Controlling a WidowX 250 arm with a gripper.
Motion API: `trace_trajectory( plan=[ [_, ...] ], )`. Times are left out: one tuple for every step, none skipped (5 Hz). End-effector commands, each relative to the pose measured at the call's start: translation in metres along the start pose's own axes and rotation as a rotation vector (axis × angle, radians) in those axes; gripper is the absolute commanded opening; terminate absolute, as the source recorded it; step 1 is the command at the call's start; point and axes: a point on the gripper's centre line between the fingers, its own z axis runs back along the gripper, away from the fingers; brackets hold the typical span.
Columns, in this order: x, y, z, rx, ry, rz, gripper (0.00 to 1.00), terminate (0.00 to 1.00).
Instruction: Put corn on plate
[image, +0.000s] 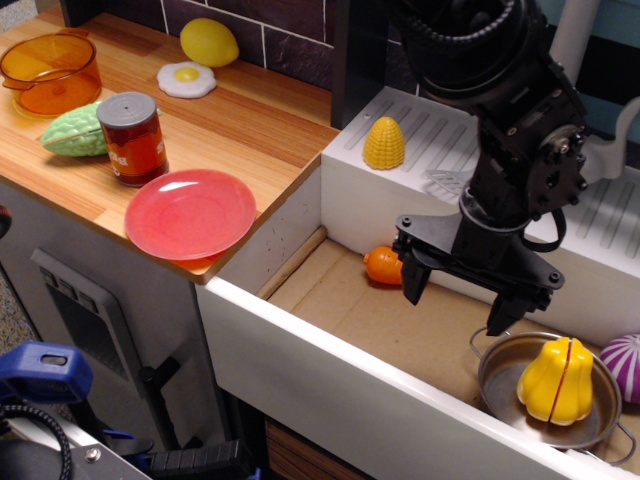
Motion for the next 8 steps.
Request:
trace_trajectory(
  plan=[
    [0.0, 0.0, 0.0, 0.0, 0.0, 0.0, 1.0, 0.0],
    [0.017, 0.031, 0.014, 0.031, -0.035, -0.076, 1.0, 0.0],
    [0.042, 0.065, 0.032, 0.052, -0.054, -0.158, 1.0, 0.0],
    [0.074, 0.096, 0.048, 0.071, -0.089, -0.194, 1.0, 0.0],
    [0.1, 0.116, 0.038, 0.055, -0.128, -0.189, 1.0, 0.0],
    [0.118, 0.113, 0.033, 0.028, -0.143, -0.169, 1.0, 0.0],
    [0.124, 0.111, 0.028, 0.003, -0.149, -0.14, 1.0, 0.0],
    [0.13, 0.114, 0.019, -0.022, -0.178, -0.125, 1.0, 0.0]
  ],
)
